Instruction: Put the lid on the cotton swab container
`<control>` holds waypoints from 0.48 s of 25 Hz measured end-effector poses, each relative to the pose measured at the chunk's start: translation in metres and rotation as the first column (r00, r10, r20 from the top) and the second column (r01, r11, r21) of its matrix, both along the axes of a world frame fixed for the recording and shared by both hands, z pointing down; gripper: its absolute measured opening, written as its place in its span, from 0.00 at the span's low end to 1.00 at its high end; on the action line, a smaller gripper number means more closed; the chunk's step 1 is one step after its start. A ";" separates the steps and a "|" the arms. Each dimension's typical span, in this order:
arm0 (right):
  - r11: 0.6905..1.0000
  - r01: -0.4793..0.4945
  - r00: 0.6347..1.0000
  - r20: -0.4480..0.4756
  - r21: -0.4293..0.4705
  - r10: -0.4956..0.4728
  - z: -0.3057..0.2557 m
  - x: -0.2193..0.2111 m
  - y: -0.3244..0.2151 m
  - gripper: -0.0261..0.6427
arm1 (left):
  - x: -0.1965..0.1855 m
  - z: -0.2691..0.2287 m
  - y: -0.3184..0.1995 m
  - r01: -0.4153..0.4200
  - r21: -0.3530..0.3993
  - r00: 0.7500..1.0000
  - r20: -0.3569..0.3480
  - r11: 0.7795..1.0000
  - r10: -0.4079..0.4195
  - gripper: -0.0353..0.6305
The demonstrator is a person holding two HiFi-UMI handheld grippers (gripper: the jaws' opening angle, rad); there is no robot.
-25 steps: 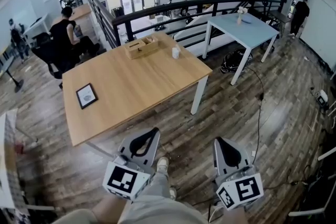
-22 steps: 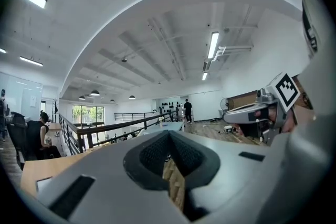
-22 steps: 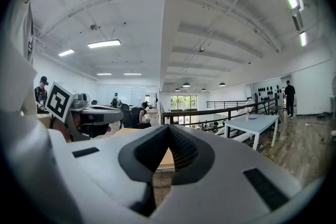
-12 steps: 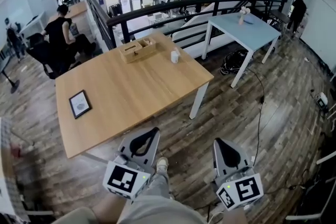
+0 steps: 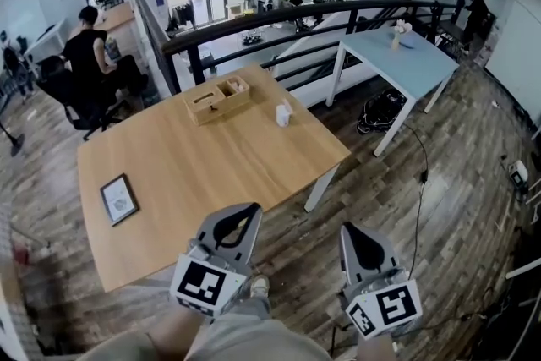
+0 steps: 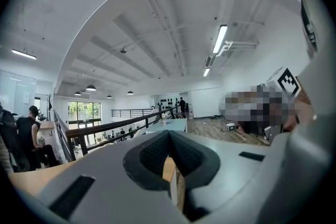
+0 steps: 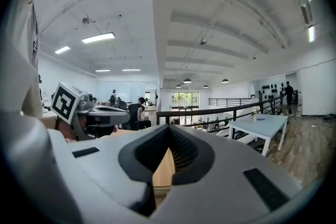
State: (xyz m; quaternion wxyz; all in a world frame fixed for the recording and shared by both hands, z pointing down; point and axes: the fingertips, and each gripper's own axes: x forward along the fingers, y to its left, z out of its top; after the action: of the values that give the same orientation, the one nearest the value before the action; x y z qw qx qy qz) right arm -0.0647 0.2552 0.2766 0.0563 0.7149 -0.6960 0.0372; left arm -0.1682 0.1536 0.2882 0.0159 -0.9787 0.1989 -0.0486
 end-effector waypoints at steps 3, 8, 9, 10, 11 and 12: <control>1.000 -0.005 1.000 -0.008 0.003 0.005 -0.003 0.015 -0.038 0.08 | 0.016 -0.004 -0.039 -0.007 0.009 1.000 -0.002 1.000 0.007 0.09; 1.000 -0.014 1.000 -0.007 0.005 0.014 -0.004 0.035 -0.090 0.08 | 0.038 -0.008 -0.091 -0.023 0.023 1.000 -0.002 0.999 0.023 0.09; 1.000 -0.016 1.000 -0.007 0.004 0.016 -0.003 0.038 -0.099 0.08 | 0.041 -0.008 -0.099 -0.024 0.024 1.000 -0.004 0.999 0.024 0.09; 1.000 -0.017 1.000 -0.006 0.002 0.017 -0.002 0.042 -0.106 0.08 | 0.044 -0.007 -0.106 -0.023 0.023 1.000 -0.007 0.999 0.024 0.09; 1.000 -0.017 1.000 -0.005 -0.001 0.017 -0.001 0.046 -0.113 0.08 | 0.047 -0.006 -0.112 -0.023 0.019 1.000 -0.007 1.000 0.023 0.09; 1.000 -0.018 1.000 -0.005 -0.005 0.018 0.001 0.050 -0.120 0.08 | 0.050 -0.004 -0.118 -0.024 0.014 1.000 -0.005 1.000 0.025 0.09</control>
State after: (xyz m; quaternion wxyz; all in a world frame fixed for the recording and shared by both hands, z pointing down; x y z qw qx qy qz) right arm -0.0144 0.1355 0.2775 0.0596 0.7211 -0.6892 0.0378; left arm -0.1181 0.0359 0.2842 0.0228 -0.9810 0.1873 -0.0447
